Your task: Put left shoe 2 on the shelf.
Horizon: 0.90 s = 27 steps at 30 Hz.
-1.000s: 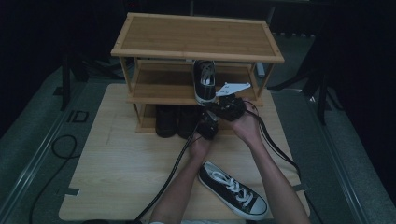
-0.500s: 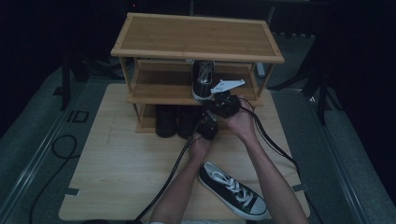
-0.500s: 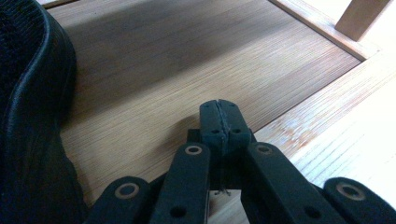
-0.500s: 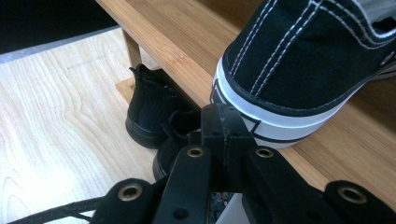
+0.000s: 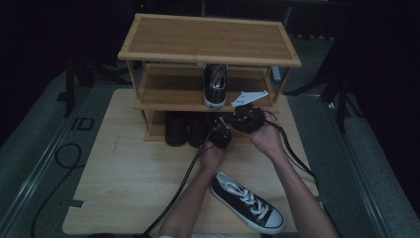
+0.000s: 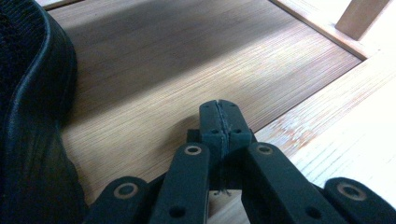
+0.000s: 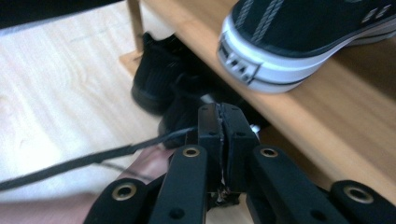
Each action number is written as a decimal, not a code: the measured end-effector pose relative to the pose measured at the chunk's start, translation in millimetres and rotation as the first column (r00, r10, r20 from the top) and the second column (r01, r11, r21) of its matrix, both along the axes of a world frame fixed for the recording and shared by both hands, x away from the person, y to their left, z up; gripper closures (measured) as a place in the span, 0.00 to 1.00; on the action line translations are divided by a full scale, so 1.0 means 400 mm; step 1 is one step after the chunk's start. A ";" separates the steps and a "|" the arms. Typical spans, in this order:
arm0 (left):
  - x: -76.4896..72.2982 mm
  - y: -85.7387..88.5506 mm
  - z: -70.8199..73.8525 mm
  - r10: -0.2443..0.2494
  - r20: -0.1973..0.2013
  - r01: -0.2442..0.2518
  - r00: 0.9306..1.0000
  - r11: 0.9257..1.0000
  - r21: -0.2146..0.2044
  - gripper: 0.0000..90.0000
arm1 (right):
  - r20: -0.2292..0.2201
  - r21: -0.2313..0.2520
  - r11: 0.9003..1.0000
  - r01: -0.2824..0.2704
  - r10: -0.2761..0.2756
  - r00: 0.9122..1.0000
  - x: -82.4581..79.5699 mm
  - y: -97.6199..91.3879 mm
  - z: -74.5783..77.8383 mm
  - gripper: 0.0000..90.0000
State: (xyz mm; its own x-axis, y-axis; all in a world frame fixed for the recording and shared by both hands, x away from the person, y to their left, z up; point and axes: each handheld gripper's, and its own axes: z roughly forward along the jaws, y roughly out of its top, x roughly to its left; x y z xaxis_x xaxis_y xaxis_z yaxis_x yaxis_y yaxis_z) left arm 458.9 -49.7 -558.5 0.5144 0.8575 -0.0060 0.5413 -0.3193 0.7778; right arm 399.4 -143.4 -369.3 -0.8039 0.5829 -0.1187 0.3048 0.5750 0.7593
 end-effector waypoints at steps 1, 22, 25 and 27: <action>0.000 0.000 0.000 0.007 -0.003 -0.007 1.000 1.000 -0.006 0.99 | -0.008 -0.007 1.000 -0.004 0.004 1.000 -0.008 0.002 -0.002 0.97; -0.055 0.035 0.033 -0.216 0.001 0.216 0.976 0.976 -0.031 0.77 | -0.117 -0.062 0.998 -0.013 0.006 0.993 -0.127 -0.095 -0.106 0.95; -0.065 0.053 0.032 -0.225 0.004 0.225 0.974 0.974 -0.031 0.75 | -0.139 -0.066 0.998 -0.010 0.001 0.990 -0.142 -0.108 -0.122 0.94; -0.070 0.065 0.027 -0.220 -0.001 0.219 0.976 0.975 -0.028 0.74 | -0.146 -0.069 0.998 -0.012 0.002 0.989 -0.149 -0.116 -0.131 0.94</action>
